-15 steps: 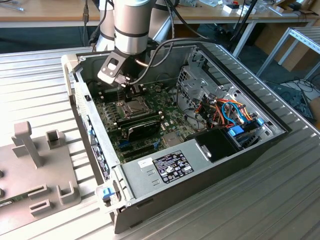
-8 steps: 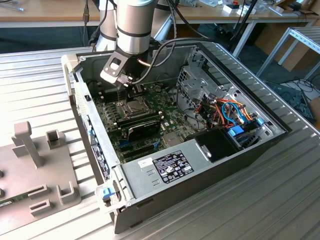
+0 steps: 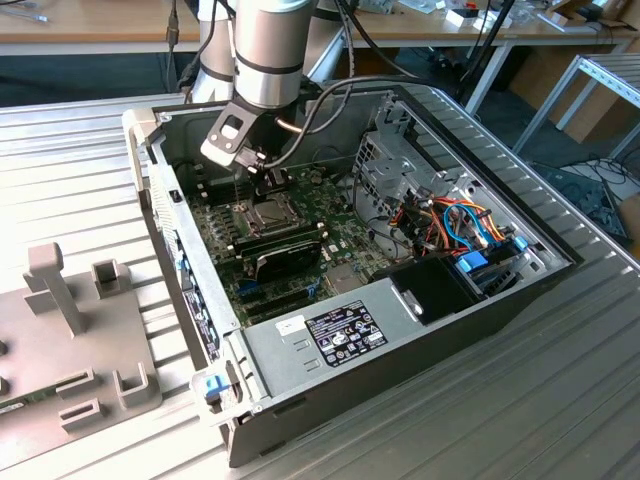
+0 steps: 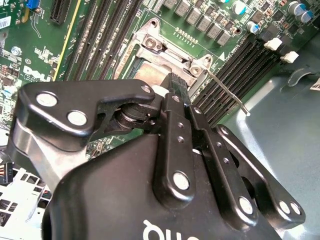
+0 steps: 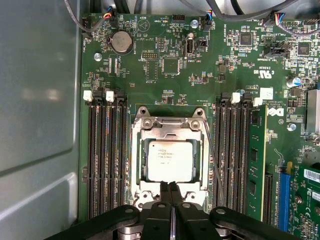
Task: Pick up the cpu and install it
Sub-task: 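Install the first cpu locking lever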
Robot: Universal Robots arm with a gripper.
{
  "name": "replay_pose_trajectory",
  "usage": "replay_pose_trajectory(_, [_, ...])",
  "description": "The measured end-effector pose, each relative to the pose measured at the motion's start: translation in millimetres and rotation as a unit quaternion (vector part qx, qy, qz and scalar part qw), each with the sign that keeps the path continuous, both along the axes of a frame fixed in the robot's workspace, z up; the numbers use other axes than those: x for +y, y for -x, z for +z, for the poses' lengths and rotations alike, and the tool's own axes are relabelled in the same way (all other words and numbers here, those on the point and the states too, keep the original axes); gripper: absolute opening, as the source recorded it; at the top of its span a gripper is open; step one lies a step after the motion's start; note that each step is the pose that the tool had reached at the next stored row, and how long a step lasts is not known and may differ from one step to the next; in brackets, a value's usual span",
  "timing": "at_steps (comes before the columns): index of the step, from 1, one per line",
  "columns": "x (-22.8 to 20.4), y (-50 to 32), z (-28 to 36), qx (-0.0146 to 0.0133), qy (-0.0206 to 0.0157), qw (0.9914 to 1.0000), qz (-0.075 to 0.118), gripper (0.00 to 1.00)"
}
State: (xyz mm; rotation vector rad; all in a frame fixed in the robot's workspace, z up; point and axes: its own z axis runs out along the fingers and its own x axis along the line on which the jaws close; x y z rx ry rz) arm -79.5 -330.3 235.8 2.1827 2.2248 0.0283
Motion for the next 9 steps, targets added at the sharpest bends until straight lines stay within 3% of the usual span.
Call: replay_pose_trajectory(9, [0.0, -0.1, 0.0, 0.0012, 0.0000, 1.00000, 0.000, 0.11])
